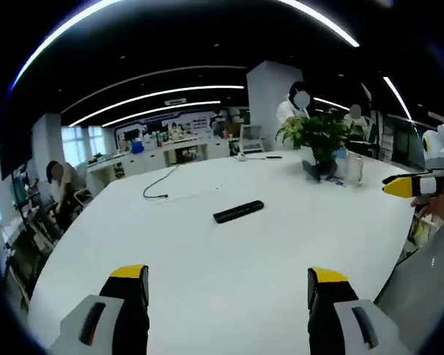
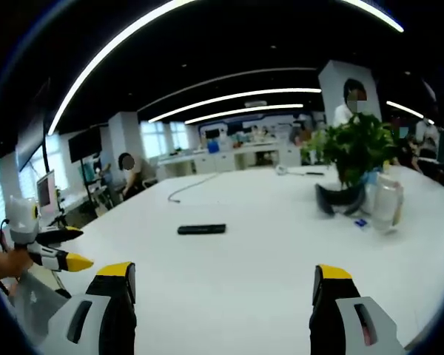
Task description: Press the specified remote control buttons in sequence, fully releasing each button before pressing the next.
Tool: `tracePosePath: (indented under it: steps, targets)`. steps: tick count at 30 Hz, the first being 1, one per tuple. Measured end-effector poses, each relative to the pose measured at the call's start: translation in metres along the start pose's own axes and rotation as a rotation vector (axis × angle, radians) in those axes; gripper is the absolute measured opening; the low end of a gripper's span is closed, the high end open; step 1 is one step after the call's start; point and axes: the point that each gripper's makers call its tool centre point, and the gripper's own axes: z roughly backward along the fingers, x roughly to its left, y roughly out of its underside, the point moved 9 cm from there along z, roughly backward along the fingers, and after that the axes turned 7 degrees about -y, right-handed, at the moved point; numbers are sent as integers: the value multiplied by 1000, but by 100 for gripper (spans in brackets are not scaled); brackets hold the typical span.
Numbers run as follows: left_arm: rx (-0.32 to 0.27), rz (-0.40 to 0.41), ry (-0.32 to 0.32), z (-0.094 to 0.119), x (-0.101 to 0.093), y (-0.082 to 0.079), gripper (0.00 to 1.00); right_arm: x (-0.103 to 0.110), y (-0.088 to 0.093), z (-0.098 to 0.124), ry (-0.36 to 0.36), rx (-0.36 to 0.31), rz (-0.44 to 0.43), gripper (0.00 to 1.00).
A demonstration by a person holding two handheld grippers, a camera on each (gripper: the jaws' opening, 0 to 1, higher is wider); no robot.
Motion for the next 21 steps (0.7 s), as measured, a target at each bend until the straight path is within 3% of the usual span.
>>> tracePosePath:
  steps: [9,13,16,21]
  targets:
    - [11,1,-66,12,6,11,98,10,-3,2,-6,-20,29,99]
    - [-19,-5,-102,14,9,10,97,4,5,-3,7,35,12,99]
    - [-35,5,-106,13,11,8,95,3,3,0,6,1,-1,99]
    - [-51,-7,-127,15,13,7,94,3,6,-2,3,23,-19,99]
